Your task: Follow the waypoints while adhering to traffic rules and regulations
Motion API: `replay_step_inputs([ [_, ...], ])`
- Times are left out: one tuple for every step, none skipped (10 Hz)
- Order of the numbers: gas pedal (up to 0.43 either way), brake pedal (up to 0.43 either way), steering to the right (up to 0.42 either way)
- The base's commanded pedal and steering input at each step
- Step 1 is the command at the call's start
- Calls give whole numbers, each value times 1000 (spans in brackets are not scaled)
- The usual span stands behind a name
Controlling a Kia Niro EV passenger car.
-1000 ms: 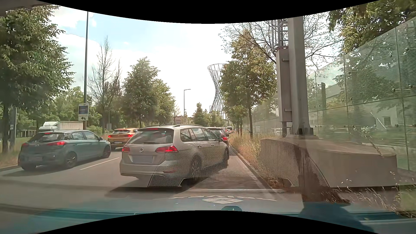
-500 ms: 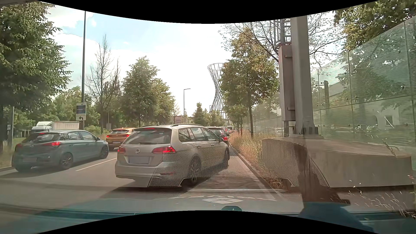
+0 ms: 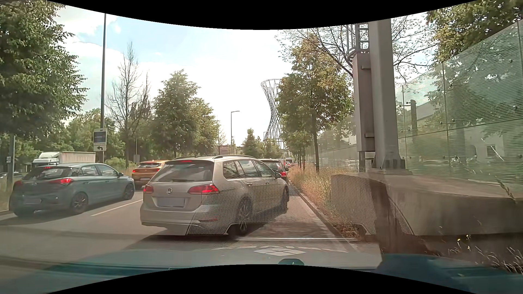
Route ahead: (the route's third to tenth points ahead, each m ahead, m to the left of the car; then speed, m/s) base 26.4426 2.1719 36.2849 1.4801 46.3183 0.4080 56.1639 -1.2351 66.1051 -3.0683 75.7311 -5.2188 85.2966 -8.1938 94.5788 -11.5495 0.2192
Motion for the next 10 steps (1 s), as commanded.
replay_step_inputs([
  [0, 165, -13],
  [0, 165, -13],
  [0, 165, -12],
  [0, 165, -13],
  [0, 165, -12],
  [0, 165, -13],
  [0, 183, -13],
  [0, 201, -13],
  [0, 226, -12],
  [0, 226, -12],
])
